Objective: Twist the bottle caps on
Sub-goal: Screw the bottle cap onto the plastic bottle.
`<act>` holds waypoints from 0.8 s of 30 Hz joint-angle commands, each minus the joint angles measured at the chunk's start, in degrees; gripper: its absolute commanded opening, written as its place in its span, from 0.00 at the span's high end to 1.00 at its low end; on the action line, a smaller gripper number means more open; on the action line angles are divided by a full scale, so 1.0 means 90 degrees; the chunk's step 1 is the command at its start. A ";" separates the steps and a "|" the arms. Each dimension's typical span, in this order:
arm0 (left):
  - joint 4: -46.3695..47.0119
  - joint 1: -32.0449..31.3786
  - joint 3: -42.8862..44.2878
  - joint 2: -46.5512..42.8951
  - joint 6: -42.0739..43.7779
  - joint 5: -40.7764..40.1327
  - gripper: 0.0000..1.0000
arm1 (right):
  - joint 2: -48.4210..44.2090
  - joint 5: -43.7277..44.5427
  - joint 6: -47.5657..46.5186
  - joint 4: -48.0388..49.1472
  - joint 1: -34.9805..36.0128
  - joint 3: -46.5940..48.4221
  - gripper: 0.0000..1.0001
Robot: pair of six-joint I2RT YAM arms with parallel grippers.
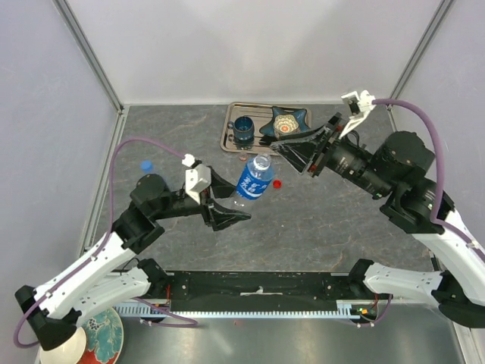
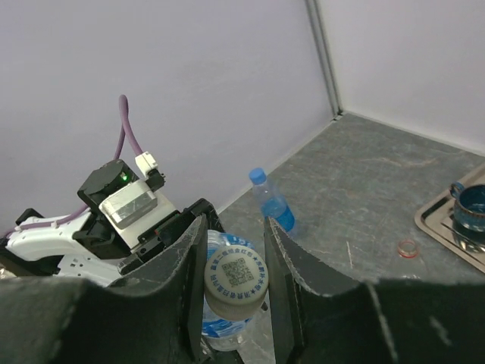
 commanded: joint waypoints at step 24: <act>0.0967 0.0350 -0.1021 -0.0975 0.0138 0.0616 0.98 | 0.1092 -0.2061 -0.0061 0.0642 0.0045 0.0554 0.72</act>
